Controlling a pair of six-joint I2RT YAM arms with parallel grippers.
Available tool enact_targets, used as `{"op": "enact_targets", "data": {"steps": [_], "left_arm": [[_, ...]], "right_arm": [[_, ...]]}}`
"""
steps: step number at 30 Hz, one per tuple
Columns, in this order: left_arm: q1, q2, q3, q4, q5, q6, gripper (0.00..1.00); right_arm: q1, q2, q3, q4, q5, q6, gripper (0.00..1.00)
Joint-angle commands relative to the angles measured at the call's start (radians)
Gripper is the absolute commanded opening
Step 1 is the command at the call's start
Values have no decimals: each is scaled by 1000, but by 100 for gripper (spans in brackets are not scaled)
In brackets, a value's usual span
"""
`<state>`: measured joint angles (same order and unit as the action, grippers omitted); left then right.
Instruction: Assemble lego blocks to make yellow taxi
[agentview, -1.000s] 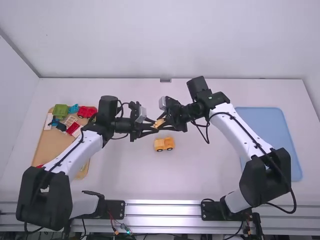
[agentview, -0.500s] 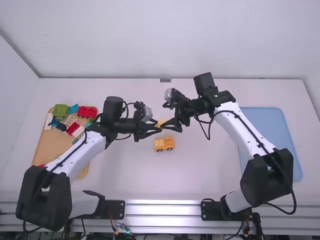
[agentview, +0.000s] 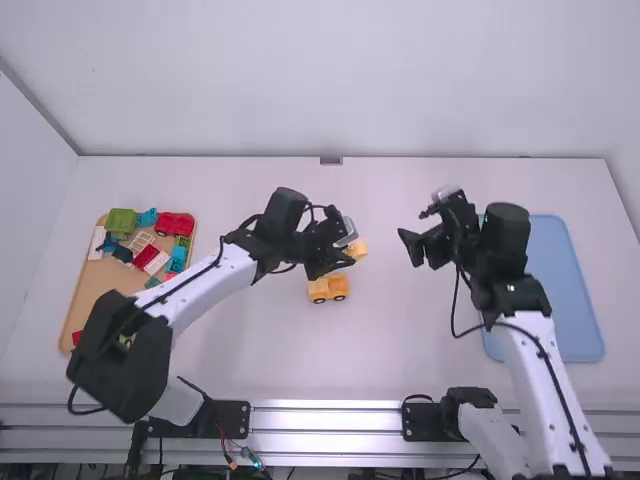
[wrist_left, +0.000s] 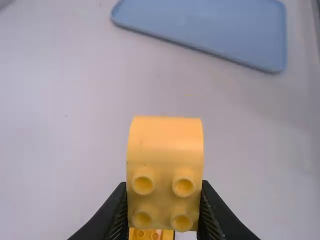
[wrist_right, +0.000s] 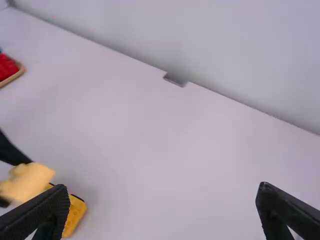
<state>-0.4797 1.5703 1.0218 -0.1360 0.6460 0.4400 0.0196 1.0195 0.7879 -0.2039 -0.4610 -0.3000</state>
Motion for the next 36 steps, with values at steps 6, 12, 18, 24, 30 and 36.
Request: {"op": "enact_targets", "data": {"steps": [6, 12, 18, 24, 30, 36], "left_arm": [[-129, 275, 256, -171, -238, 91, 2], [-198, 409, 318, -211, -328, 145, 2], [-208, 452, 311, -201, -383, 162, 2], [-203, 481, 310, -201, -392, 191, 2], [-211, 497, 310, -199, -393, 193, 2], [-209, 508, 310, -196, -385, 193, 3]], "right_arm": [[-61, -312, -299, 137, 50, 200, 98], [-106, -462, -342, 86, 49, 200, 98], [-130, -489, -343, 54, 34, 199, 98], [-121, -421, -343, 94, -15, 199, 98], [-90, -331, -342, 158, -12, 199, 98], [-62, -271, -342, 206, -11, 187, 98]]}}
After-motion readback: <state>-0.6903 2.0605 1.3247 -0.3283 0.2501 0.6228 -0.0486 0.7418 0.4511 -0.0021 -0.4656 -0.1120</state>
